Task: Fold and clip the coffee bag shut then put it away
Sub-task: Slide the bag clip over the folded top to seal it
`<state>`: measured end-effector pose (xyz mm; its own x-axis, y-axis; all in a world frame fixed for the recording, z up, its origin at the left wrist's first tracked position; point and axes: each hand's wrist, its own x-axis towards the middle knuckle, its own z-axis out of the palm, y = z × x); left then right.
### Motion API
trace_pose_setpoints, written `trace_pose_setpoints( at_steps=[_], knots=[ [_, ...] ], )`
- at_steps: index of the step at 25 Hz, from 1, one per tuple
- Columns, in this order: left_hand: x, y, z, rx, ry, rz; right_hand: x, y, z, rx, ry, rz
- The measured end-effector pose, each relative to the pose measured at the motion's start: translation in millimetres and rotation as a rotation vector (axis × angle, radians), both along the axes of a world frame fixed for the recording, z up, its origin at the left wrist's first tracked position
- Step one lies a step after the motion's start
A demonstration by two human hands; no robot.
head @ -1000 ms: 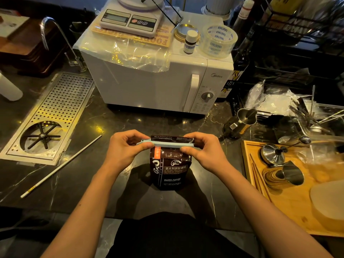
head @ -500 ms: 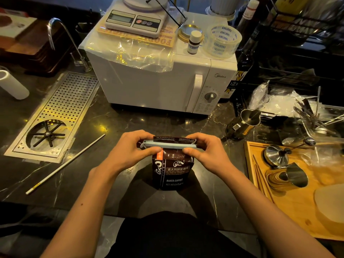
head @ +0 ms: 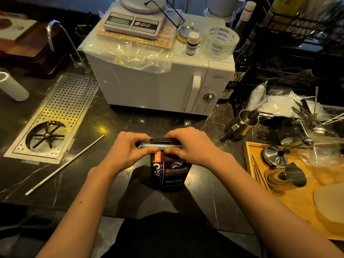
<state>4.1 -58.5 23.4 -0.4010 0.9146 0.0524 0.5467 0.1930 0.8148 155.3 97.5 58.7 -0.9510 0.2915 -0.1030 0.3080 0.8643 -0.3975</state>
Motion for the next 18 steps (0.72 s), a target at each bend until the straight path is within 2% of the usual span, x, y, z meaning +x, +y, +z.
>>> trace_pose_setpoints(
  at_steps=[5, 11, 18],
  knots=[
    [-0.7, -0.3, 2.3, -0.025, 0.012, -0.035, -11.0, -1.8, 1.1, -0.071, -0.009, 0.025],
    [2.4, -3.1, 0.4, -0.008, 0.043, -0.01, -7.9, -8.5, -6.6, -0.006, 0.078, -0.056],
    [0.7, 1.6, 0.3, 0.026, 0.09, -0.005, -4.1, -7.1, -8.4, -0.06, 0.113, -0.101]
  ],
)
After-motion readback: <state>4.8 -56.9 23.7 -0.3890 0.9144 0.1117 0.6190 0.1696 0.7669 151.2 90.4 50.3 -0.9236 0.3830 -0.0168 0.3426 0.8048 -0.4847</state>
